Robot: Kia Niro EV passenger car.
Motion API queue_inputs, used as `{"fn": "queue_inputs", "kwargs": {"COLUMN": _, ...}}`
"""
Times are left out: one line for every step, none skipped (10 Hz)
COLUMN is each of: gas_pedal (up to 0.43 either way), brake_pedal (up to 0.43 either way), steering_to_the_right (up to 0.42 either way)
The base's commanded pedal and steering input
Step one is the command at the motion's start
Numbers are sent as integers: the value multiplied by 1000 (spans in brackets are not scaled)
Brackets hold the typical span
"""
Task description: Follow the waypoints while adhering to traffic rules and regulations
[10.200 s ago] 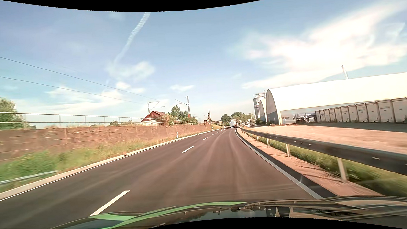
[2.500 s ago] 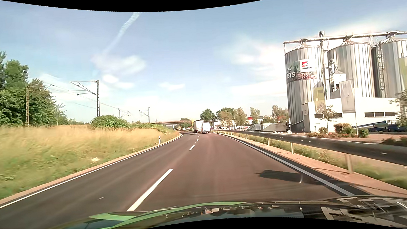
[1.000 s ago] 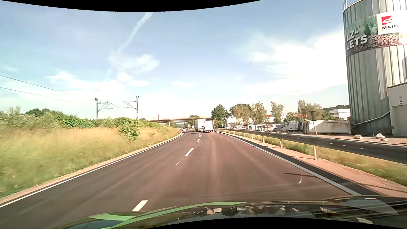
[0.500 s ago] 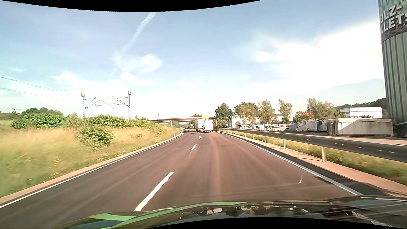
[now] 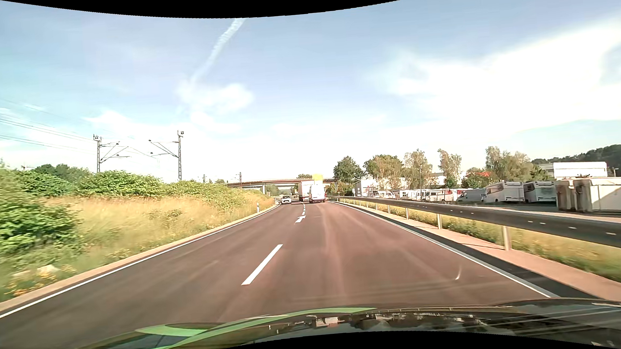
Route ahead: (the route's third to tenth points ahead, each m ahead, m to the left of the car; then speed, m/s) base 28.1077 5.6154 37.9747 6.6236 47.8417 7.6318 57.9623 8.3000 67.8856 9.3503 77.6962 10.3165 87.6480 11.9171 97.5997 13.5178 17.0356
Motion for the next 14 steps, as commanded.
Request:
{"fn": "queue_inputs", "kwargs": {"gas_pedal": 130, "brake_pedal": 0, "steering_to_the_right": -10}}
{"fn": "queue_inputs", "kwargs": {"gas_pedal": 130, "brake_pedal": 0, "steering_to_the_right": -10}}
{"fn": "queue_inputs", "kwargs": {"gas_pedal": 130, "brake_pedal": 0, "steering_to_the_right": -10}}
{"fn": "queue_inputs", "kwargs": {"gas_pedal": 130, "brake_pedal": 0, "steering_to_the_right": -10}}
{"fn": "queue_inputs", "kwargs": {"gas_pedal": 130, "brake_pedal": 0, "steering_to_the_right": -10}}
{"fn": "queue_inputs", "kwargs": {"gas_pedal": 130, "brake_pedal": 0, "steering_to_the_right": -10}}
{"fn": "queue_inputs", "kwargs": {"gas_pedal": 130, "brake_pedal": 0, "steering_to_the_right": -10}}
{"fn": "queue_inputs", "kwargs": {"gas_pedal": 130, "brake_pedal": 0, "steering_to_the_right": -11}}
{"fn": "queue_inputs", "kwargs": {"gas_pedal": 130, "brake_pedal": 0, "steering_to_the_right": -10}}
{"fn": "queue_inputs", "kwargs": {"gas_pedal": 130, "brake_pedal": 0, "steering_to_the_right": -10}}
{"fn": "queue_inputs", "kwargs": {"gas_pedal": 130, "brake_pedal": 0, "steering_to_the_right": -10}}
{"fn": "queue_inputs", "kwargs": {"gas_pedal": 130, "brake_pedal": 0, "steering_to_the_right": -11}}
{"fn": "queue_inputs", "kwargs": {"gas_pedal": 138, "brake_pedal": 0, "steering_to_the_right": -11}}
{"fn": "queue_inputs", "kwargs": {"gas_pedal": 138, "brake_pedal": 0, "steering_to_the_right": -11}}
